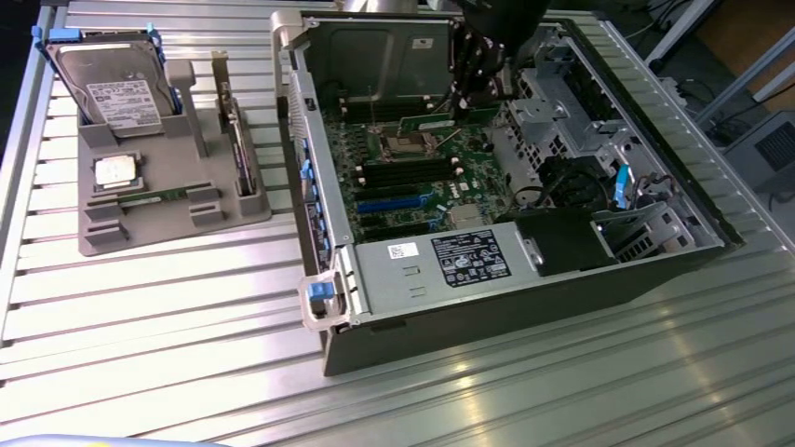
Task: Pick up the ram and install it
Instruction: 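Insert the ram into the slot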
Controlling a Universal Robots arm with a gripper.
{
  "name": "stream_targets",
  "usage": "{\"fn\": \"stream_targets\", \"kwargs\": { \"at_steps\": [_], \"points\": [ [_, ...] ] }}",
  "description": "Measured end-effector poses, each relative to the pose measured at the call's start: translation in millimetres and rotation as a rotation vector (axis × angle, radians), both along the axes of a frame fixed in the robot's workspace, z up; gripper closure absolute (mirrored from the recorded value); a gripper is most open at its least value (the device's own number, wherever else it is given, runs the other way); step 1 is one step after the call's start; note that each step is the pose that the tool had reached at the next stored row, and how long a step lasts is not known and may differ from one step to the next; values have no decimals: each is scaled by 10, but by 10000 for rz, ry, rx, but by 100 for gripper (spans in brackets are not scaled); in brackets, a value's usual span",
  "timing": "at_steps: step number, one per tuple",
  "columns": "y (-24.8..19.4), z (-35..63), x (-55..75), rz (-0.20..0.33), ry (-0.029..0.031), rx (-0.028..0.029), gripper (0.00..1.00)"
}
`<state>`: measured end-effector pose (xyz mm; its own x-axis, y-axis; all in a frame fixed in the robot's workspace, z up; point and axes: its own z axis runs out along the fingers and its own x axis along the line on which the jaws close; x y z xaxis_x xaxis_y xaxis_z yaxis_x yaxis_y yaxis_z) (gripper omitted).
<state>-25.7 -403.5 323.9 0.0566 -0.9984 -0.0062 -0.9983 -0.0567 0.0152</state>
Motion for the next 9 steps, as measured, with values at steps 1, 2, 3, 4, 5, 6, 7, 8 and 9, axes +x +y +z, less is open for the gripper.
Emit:
{"fn": "stream_targets", "kwargs": {
  "at_steps": [1, 2, 3, 4, 5, 6, 7, 8, 9],
  "points": [
    [0, -8, -2, -6, 1, -1, 87],
    [0, -17, -5, -13, 1, -1, 87],
    [0, -24, -6, -18, 1, -1, 87],
    [0, -82, -11, -60, 0, 0, 87],
    [0, -92, -13, -71, 1, -1, 87],
    [0, -102, -19, -85, 0, 0, 87],
    [0, -107, -24, -88, 0, 0, 87],
    [0, -111, -32, -90, 1, -1, 87],
    [0, -120, -46, -91, 0, 0, 87]
  ]
}}
